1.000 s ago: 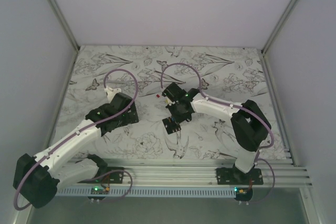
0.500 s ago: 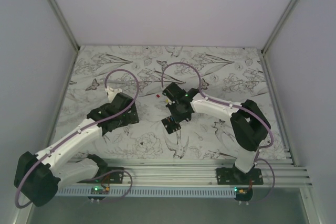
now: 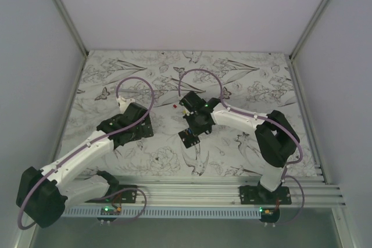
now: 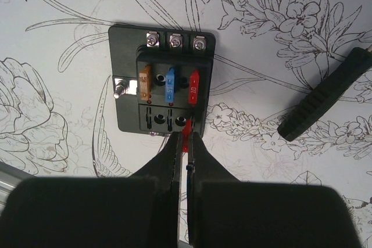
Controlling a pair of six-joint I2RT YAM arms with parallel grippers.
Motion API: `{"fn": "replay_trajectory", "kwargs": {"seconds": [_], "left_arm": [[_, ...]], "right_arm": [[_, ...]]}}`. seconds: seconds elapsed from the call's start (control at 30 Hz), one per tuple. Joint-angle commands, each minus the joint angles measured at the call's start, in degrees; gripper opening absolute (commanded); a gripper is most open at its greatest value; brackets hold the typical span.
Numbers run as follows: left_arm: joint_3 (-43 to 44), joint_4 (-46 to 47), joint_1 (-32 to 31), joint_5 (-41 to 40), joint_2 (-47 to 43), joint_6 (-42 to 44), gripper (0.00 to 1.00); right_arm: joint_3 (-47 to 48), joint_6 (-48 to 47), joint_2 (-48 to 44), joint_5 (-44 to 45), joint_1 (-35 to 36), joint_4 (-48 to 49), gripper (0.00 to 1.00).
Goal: Snap on the fuse box
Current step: Install the fuse at the fuse box base.
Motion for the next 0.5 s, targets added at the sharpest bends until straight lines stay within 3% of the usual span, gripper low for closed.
{"fn": "replay_trajectory", "kwargs": {"seconds": [0.0,0.47], "left_arm": [[0.1,-1.9,0.4,-0.9,0.4,0.7,1.0],[0.2,-2.2,0.4,-0.8,0.5,0.6,1.0]], "right_arm": [[0.5,-0.1,0.9,0.2,-0.5,0.1,0.0],[-0.1,-0.1,2.7,0.7,-0.5,0.6,0.0]]}}
